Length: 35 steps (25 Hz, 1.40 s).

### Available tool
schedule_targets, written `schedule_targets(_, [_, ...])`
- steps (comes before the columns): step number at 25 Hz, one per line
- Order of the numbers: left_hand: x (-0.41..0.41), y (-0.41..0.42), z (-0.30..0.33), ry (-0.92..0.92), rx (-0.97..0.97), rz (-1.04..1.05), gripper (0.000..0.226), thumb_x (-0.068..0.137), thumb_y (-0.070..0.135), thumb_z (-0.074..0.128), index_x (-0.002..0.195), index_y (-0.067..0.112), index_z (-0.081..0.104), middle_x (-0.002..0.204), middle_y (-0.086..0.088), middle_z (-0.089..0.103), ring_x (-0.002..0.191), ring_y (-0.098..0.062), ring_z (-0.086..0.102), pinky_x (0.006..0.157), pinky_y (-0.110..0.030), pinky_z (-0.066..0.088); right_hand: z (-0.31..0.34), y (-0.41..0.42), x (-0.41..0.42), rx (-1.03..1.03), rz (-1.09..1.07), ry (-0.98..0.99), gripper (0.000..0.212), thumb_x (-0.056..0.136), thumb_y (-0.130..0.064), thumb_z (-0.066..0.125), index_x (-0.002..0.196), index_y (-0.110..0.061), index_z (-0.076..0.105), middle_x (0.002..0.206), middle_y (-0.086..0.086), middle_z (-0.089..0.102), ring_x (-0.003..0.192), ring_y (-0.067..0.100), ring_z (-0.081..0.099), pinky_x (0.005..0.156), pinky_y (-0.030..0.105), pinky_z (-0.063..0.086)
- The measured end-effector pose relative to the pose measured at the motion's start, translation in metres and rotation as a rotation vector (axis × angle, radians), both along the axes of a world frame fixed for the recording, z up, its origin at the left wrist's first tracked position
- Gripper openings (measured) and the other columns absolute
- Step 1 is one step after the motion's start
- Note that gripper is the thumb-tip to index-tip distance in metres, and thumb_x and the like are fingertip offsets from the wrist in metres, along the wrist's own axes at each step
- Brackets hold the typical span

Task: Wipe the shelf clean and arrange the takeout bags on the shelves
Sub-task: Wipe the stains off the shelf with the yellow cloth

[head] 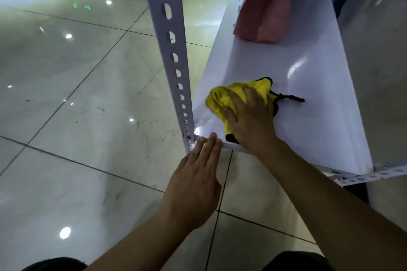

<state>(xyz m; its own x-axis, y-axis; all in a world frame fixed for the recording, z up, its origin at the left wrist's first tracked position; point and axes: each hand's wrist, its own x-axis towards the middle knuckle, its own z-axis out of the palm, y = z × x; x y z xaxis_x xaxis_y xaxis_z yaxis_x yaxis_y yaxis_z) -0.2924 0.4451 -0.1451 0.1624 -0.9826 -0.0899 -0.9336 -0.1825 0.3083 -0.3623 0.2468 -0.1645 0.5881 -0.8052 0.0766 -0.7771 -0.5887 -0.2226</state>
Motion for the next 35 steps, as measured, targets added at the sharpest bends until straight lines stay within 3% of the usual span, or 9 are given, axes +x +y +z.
schedule_targets(5, [0.001, 0.0, 0.004, -0.051, 0.018, 0.025, 0.075, 0.101, 0.03, 0.03, 0.154, 0.014, -0.021, 0.16, -0.005, -0.031, 0.149, -0.019, -0.027, 0.122, -0.03, -0.01, -0.007, 0.018, -0.013, -0.041, 0.158, -0.057, 0.05, 0.099, -0.047, 0.041, 0.145, -0.033, 0.051, 0.152, 0.008, 0.042, 0.137, 0.032, 0.041, 0.111, 0.054, 0.028])
schedule_targets(11, [0.004, 0.0, 0.002, -0.035, -0.023, 0.02, 0.079, 0.097, 0.03, 0.035, 0.156, 0.014, -0.015, 0.163, -0.003, -0.024, 0.15, -0.019, -0.023, 0.116, -0.026, -0.013, -0.001, -0.037, 0.05, 0.035, -0.019, -0.064, 0.051, 0.101, -0.05, 0.044, 0.147, -0.03, 0.047, 0.157, 0.007, 0.036, 0.143, 0.03, 0.033, 0.117, 0.048, 0.016])
schedule_targets(16, [0.002, -0.004, 0.002, -0.039, 0.012, 0.02, 0.084, 0.096, 0.032, 0.036, 0.153, 0.014, -0.023, 0.158, -0.004, -0.033, 0.148, -0.021, -0.028, 0.111, -0.026, -0.019, -0.008, -0.009, 0.03, -0.019, 0.19, -0.098, 0.057, 0.095, -0.056, 0.034, 0.145, -0.035, 0.051, 0.155, 0.005, 0.041, 0.14, 0.031, 0.04, 0.113, 0.051, 0.023])
schedule_targets(21, [0.001, -0.002, 0.001, -0.076, 0.003, 0.017, 0.084, 0.096, 0.035, 0.035, 0.154, 0.012, -0.021, 0.158, -0.005, -0.031, 0.145, -0.022, -0.03, 0.114, -0.029, -0.013, 0.001, -0.044, 0.055, -0.019, 0.06, -0.03, 0.05, 0.101, -0.054, 0.042, 0.147, -0.036, 0.046, 0.16, 0.001, 0.032, 0.146, 0.025, 0.029, 0.119, 0.046, 0.014])
schedule_targets(26, [0.002, -0.004, 0.0, -0.096, 0.001, 0.016, 0.084, 0.096, 0.033, 0.038, 0.154, 0.011, -0.019, 0.158, -0.007, -0.03, 0.149, -0.026, -0.022, 0.116, -0.031, -0.01, -0.011, 0.014, -0.005, -0.051, 0.148, -0.116, 0.05, 0.097, -0.049, 0.04, 0.144, -0.033, 0.05, 0.154, 0.005, 0.042, 0.14, 0.03, 0.04, 0.112, 0.055, 0.028])
schedule_targets(28, [0.002, -0.004, 0.001, -0.097, 0.006, 0.003, 0.083, 0.097, 0.033, 0.037, 0.154, 0.012, -0.019, 0.159, -0.007, -0.029, 0.15, -0.026, -0.022, 0.116, -0.03, -0.01, -0.008, -0.001, -0.021, -0.053, 0.183, -0.073, 0.052, 0.098, -0.05, 0.037, 0.144, -0.031, 0.051, 0.153, 0.005, 0.043, 0.14, 0.029, 0.04, 0.112, 0.052, 0.029])
schedule_targets(30, [0.002, -0.003, 0.001, -0.099, 0.023, 0.005, 0.082, 0.098, 0.034, 0.035, 0.154, 0.012, -0.021, 0.159, -0.007, -0.03, 0.149, -0.024, -0.025, 0.116, -0.03, -0.01, 0.003, -0.041, -0.02, -0.001, 0.084, -0.016, 0.05, 0.101, -0.049, 0.04, 0.149, -0.032, 0.044, 0.156, 0.004, 0.037, 0.143, 0.027, 0.034, 0.116, 0.049, 0.023])
schedule_targets(33, [0.0, -0.004, 0.001, -0.074, 0.027, 0.02, 0.08, 0.097, 0.033, 0.04, 0.157, 0.009, -0.007, 0.164, -0.01, -0.016, 0.153, -0.026, -0.012, 0.123, -0.035, 0.007, 0.009, -0.07, -0.015, 0.099, -0.122, -0.036, 0.052, 0.104, -0.044, 0.04, 0.154, -0.032, 0.035, 0.162, 0.006, 0.025, 0.149, 0.027, 0.023, 0.122, 0.051, 0.008])
schedule_targets(35, [-0.001, -0.009, 0.007, -0.094, -0.008, 0.04, 0.073, 0.093, 0.027, 0.049, 0.156, 0.003, 0.02, 0.164, -0.019, 0.016, 0.151, -0.034, 0.02, 0.118, -0.042, 0.028, -0.002, -0.039, -0.021, 0.049, -0.136, -0.039, 0.053, 0.102, -0.049, 0.036, 0.153, -0.033, 0.036, 0.161, 0.007, 0.026, 0.147, 0.029, 0.026, 0.121, 0.054, 0.011])
